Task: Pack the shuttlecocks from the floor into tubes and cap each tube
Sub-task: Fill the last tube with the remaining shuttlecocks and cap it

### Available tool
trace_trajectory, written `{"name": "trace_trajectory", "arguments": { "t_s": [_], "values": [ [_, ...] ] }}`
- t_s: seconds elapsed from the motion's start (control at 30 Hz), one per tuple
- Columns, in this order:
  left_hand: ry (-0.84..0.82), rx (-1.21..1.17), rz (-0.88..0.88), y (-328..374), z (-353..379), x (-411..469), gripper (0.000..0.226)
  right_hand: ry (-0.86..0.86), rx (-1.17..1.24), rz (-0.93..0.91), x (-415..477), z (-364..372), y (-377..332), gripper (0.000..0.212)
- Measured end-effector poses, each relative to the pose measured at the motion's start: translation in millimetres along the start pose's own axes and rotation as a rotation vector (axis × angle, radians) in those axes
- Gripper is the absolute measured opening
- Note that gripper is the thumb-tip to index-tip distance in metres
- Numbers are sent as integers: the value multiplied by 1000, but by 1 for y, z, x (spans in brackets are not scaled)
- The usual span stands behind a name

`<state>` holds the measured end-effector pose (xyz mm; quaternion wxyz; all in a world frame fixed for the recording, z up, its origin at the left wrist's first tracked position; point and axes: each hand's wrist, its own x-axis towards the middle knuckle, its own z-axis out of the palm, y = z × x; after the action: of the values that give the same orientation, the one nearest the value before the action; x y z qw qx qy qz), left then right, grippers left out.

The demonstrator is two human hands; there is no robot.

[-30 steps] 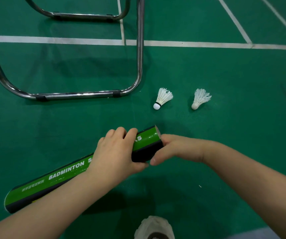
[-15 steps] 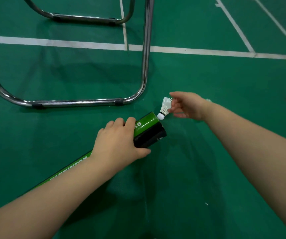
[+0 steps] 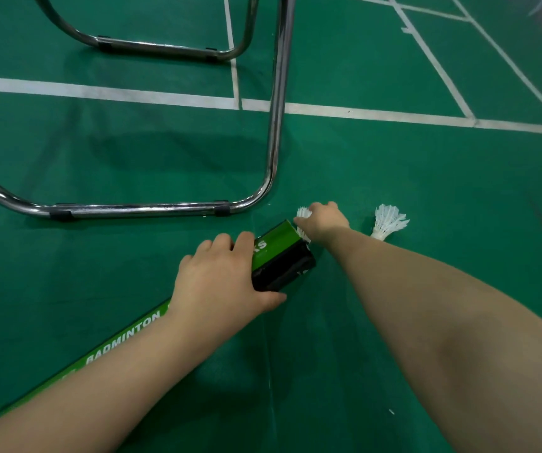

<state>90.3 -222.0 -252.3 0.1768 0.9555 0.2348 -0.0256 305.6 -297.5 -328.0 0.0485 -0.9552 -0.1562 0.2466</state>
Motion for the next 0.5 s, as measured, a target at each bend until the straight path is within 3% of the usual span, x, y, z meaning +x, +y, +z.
{"name": "trace_trajectory", "arguments": {
  "t_s": [0.13,0.23,0.33,0.4,0.5],
  "values": [
    [-5,1,2,0,0,-4,74,30,17,-20,-6,6,1,31],
    [-14,-1,-5,-1,0,-8,75,86,122,-19,-14,11,4,35],
    [-14,-2,-14,-2,1,-10,75,128,258,-39,-21,13,4,20],
    [-9,-5,-21,-2,1,-11,75,155,444,-12,-28,12,4,37],
    [-2,-5,-33,-1,0,-14,74,223,677,-60,-41,2,0,40]
  ]
}}
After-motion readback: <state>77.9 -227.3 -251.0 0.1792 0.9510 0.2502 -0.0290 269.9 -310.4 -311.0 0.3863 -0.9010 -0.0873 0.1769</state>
